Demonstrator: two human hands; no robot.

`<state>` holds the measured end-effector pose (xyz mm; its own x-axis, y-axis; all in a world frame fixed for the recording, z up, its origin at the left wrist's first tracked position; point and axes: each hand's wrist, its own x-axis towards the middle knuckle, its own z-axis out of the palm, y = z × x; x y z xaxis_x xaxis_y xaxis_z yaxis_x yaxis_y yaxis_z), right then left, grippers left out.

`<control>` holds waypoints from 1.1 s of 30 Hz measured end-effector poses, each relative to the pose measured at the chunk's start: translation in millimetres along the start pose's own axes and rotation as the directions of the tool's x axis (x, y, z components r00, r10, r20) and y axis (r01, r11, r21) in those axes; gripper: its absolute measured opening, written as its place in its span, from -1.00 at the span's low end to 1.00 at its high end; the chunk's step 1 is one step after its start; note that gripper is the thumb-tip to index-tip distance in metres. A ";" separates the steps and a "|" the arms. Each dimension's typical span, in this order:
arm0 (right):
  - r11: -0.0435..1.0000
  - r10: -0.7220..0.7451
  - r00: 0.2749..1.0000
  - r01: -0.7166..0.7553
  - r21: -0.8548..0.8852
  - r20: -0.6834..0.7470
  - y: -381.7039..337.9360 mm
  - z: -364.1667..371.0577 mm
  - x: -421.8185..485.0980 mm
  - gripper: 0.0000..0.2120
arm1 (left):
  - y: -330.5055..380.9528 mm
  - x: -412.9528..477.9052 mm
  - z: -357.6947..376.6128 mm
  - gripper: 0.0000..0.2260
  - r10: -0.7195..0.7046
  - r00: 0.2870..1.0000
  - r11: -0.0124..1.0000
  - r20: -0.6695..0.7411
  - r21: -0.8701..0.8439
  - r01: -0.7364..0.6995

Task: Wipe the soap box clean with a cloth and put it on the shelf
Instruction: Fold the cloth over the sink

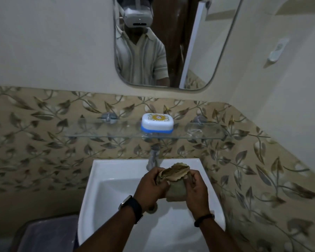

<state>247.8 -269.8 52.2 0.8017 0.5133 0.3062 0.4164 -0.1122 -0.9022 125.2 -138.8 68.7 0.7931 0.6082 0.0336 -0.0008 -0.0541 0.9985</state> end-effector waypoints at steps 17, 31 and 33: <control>0.970 -0.113 0.950 0.041 0.241 0.292 -106.5 130.8 1.5 -0.84 | 25.6 -69.1 -132.2 -0.91 0.008 0.907 0.992 -0.421 -0.112 -0.060; 0.944 -0.277 0.702 0.070 0.323 0.656 -176.1 354.8 -78.6 -0.77 | -25.8 -178.0 -299.7 -0.87 -0.255 0.545 0.902 -0.799 -0.399 -0.163; 0.961 -0.256 0.673 0.097 0.261 0.694 -162.0 377.2 -90.9 -0.78 | -44.8 -187.7 -310.6 -0.89 -0.303 0.506 0.910 -0.808 -0.404 -0.099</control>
<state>-54.3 22.7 56.0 0.1350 0.9646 0.2265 0.3659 0.1639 -0.9161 -212.8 -4.6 30.8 -0.0906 0.9636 -0.2515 -0.3252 0.2101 0.9220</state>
